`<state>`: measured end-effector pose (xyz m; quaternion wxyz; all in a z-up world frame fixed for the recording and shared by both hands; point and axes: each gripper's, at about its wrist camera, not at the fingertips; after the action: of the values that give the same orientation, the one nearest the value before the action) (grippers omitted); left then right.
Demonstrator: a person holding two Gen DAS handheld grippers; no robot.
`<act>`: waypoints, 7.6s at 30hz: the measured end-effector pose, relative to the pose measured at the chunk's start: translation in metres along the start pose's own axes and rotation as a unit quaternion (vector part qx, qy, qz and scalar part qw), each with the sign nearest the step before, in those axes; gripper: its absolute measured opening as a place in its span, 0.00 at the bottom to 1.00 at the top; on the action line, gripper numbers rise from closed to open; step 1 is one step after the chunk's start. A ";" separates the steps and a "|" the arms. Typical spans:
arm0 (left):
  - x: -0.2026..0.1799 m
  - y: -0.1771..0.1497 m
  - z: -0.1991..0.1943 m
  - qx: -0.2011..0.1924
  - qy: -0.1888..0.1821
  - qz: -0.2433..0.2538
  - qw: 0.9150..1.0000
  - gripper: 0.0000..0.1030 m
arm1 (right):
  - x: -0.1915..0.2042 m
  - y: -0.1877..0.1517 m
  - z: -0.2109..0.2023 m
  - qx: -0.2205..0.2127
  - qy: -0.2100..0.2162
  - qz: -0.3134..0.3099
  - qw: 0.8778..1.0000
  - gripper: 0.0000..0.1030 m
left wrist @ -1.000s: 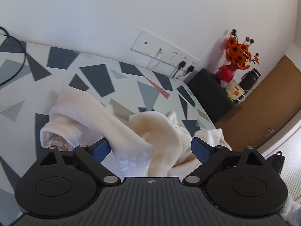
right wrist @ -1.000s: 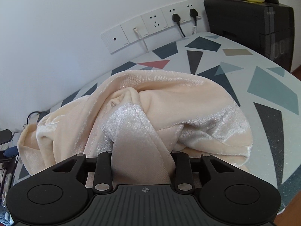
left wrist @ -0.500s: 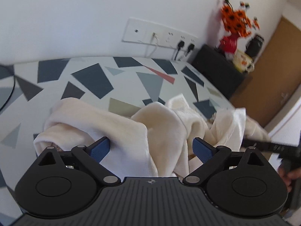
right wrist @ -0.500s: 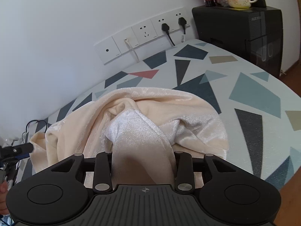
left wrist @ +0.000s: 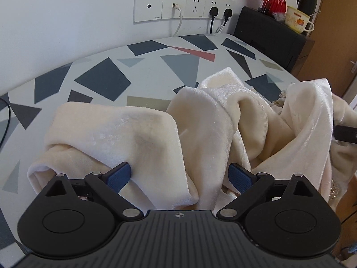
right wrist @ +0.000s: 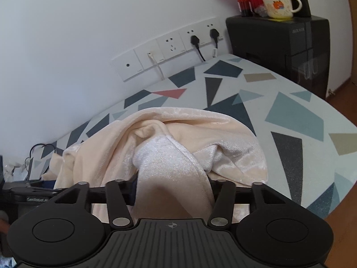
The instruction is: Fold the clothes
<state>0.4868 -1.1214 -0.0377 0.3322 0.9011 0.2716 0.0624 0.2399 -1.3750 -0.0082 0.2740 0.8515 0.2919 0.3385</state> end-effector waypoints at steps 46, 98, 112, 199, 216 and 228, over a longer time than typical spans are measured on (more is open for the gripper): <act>0.125 -0.020 -0.079 -0.106 0.202 -0.302 0.926 0.19 | 0.069 0.032 0.082 0.055 0.057 -0.119 0.990 0.16; 0.081 -0.080 -0.057 0.045 0.199 -0.226 0.953 0.40 | 0.038 -0.022 0.070 0.078 -0.010 -0.080 0.994 0.27; 0.081 -0.096 -0.057 0.071 0.180 -0.250 0.949 0.49 | 0.037 -0.024 0.068 0.081 -0.015 -0.081 0.993 0.28; 0.097 -0.032 -0.050 -0.066 0.123 -0.162 0.977 0.98 | 0.155 0.020 0.109 0.073 0.080 -0.188 0.976 0.40; 0.102 -0.038 -0.045 -0.053 0.121 -0.170 0.977 0.98 | 0.049 0.107 0.000 -0.211 -0.113 -0.046 0.970 0.10; 0.097 -0.035 -0.050 -0.052 0.125 -0.166 0.977 0.98 | 0.010 0.060 0.052 -0.039 -0.208 -0.052 0.976 0.45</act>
<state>0.5384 -1.0198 -0.0278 0.3479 0.8101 0.4528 0.1327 0.3030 -1.4231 0.0038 0.3788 0.8755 0.2596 0.1506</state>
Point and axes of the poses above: each gripper's, at about its wrist camera, not at the fingertips, and z roughly the way its jaws point, x to its left, y to its top, and after that the axes turned 4 degrees about z, right-handed
